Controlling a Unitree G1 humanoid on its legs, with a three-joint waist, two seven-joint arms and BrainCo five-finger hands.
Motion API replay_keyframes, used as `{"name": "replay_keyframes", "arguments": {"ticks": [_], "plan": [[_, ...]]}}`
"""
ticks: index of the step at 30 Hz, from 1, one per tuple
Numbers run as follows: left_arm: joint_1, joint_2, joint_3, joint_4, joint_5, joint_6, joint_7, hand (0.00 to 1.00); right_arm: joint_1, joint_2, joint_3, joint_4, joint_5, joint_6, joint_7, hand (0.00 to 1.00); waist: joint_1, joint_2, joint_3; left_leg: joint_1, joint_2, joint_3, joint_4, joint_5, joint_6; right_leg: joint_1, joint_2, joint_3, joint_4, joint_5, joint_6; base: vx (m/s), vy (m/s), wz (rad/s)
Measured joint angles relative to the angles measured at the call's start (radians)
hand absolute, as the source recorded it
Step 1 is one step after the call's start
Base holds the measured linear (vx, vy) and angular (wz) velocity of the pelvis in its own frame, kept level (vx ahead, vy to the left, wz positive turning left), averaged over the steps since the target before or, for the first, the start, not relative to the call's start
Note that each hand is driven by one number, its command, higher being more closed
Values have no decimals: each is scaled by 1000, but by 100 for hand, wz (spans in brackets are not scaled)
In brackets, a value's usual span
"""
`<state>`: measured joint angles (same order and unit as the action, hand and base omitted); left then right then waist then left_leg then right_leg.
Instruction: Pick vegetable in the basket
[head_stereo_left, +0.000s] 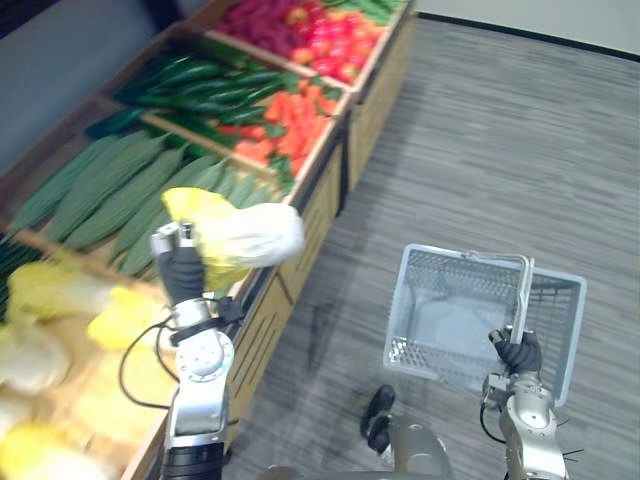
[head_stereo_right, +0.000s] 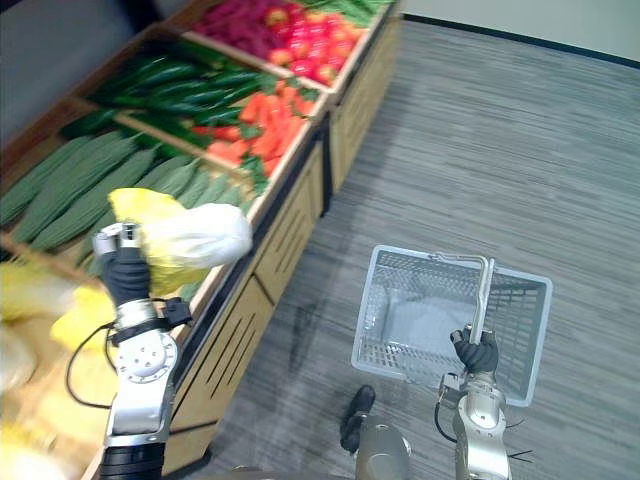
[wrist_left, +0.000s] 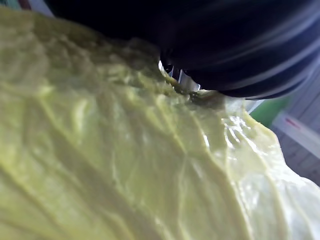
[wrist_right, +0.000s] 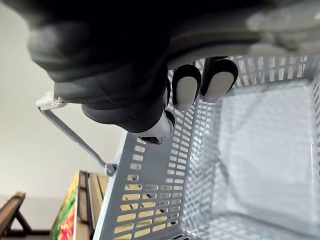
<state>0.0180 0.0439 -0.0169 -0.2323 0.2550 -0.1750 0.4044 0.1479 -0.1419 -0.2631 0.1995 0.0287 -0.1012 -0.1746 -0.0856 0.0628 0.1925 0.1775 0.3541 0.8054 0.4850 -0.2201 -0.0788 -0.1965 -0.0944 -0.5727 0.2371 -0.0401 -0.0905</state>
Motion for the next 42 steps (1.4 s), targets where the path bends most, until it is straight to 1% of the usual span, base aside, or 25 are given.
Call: {"name": "replay_keyframes", "arguments": {"ticks": [1,2,3,4,5,6,7,8,9,10,11,12,13,14,15,17,19,21,24,27,30,32,33,37,42], "plan": [[0,-1,-47,24,0,-3,-18,100,-2,-14,23,-6,0,0,1,100,1,3,-2,-27,76,-8,176,41,59,19,29,45,10,-17,-11,264,-152,-113],[-3,-1,-67,39,-1,-6,-26,100,-2,-24,37,-13,1,0,1,100,2,3,-2,-36,105,-15,252,42,68,28,43,75,9,-22,-17,281,-94,-151],[-17,0,-111,81,-7,-7,-35,100,-3,-39,69,-50,3,1,1,100,3,1,-1,-91,126,-84,385,18,90,50,65,142,-5,-26,-20,173,-34,-123],[-23,0,-127,100,-7,-7,-36,100,-2,-44,82,-68,3,1,1,100,1,1,-1,-122,114,-130,412,-1,93,61,72,171,-17,-26,-20,264,2,-149],[-27,0,-148,130,-7,-7,-44,100,-4,-55,107,-96,11,1,4,100,7,0,-1,-169,77,-216,421,-35,82,88,81,226,-42,-26,-22,221,65,-138],[-26,1,-164,147,-7,-7,-56,100,-4,-67,137,-118,24,0,10,100,16,-1,-1,-203,40,-281,394,-52,69,111,87,285,-55,-24,-20,262,92,-142],[-26,4,-173,151,-6,-7,-56,100,-6,-72,153,-126,33,0,15,100,20,0,-1,-216,27,-305,371,-55,70,122,88,310,-61,-22,-16,167,98,-127],[-27,4,-180,153,-4,-7,-59,100,-13,-76,168,-138,43,0,26,100,20,-2,-1,-238,7,-336,326,-63,60,132,91,349,-68,-19,-12,189,155,-128],[-38,8,-185,165,-2,-7,-62,100,-33,-83,190,-146,64,-1,30,100,21,-2,-1,-277,-37,-391,229,-64,57,143,90,413,-73,-9,5,186,165,-123],[-47,10,-188,174,3,-7,-64,100,-40,-86,196,-146,76,-1,33,100,21,-1,-1,-290,-60,-424,185,-62,54,149,90,437,-78,-1,16,204,225,-132],[-64,10,-192,195,8,-8,-72,100,-43,-96,207,-146,96,-1,43,100,28,4,-5,-298,-108,-489,72,-49,31,157,89,471,-90,9,31,124,173,-94],[-70,11,-196,206,18,-7,-73,100,-40,-103,215,-146,110,-1,47,100,30,10,-9,-296,-127,-519,6,-27,10,159,93,490,-96,13,38,125,244,-115],[-85,12,-210,227,32,-7,-74,100,-37,-119,234,-146,125,-3,51,100,34,33,-24,-287,-144,-545,-111,68,6,158,111,528,-106,18,61,111,278,-89],[-101,22,-225,248,44,-7,-77,100,-35,-116,235,-139,131,-2,57,100,32,39,-31,-273,-147,-540,-144,64,17,161,114,552,-109,17,80,137,319,-76],[-128,42,-254,281,65,-6,-77,100,-26,-101,252,-137,145,-2,72,100,13,7,-41,-238,-188,-516,-211,80,34,161,78,573,-120,22,102,117,258,-39],[-153,64,-285,304,76,-4,-79,100,-19,-100,285,-137,161,-1,90,100,7,-8,-45,-204,-232,-478,-278,101,57,164,48,602,-152,39,128,90,214,-28],[-182,69,-309,323,94,0,-92,100,-17,-101,303,-136,168,0,99,100,3,-8,-45,-188,-262,-463,-313,112,73,174,24,611,-188,54,150,62,196,-14],[-213,78,-361,327,114,11,-111,100,-16,-100,334,-135,191,9,124,100,2,-10,-46,-177,-293,-445,-350,120,84,177,0,628,-218,70,167,37,174,-12],[-249,76,-430,394,151,14,-136,100,-17,-97,386,-135,209,22,153,100,1,-14,-48,-174,-311,-444,-369,122,88,181,-15,629,-239,81,177,23,115,-2],[-274,74,-495,477,175,24,-150,100,-25,-85,447,-135,241,30,173,100,0,-23,-52,-169,-316,-445,-384,126,94,181,-23,629,-243,81,177,0,0,0],[-279,46,-502,535,189,47,-160,100,-33,-67,487,-134,286,33,178,100,-6,-29,-53,-165,-326,-446,-409,138,98,175,-27,629,-243,81,177,0,0,0],[-281,46,-501,556,190,54,-159,100,-33,-61,503,-134,316,33,177,100,-5,-37,-53,-163,-329,-448,-418,142,98,173,-28,629,-244,81,177,-17,4,2],[-281,46,-501,569,190,57,-159,0,-33,-61,511,-134,320,34,177,100,-5,-41,-56,-163,-329,-449,-419,142,99,173,-29,628,-245,81,177,-33,-6,1],[-281,46,-501,639,198,80,-143,0,-33,-61,538,-134,373,37,175,100,-7,-69,-73,-162,-338,-456,-451,161,103,172,-31,627,-264,92,176,-17,-7,4],[-280,46,-499,717,211,102,-142,0,-33,-61,543,-135,394,37,175,100,-7,-81,-80,-162,-339,-461,-452,162,104,175,-31,623,-264,92,175,-12,-4,1]]}}
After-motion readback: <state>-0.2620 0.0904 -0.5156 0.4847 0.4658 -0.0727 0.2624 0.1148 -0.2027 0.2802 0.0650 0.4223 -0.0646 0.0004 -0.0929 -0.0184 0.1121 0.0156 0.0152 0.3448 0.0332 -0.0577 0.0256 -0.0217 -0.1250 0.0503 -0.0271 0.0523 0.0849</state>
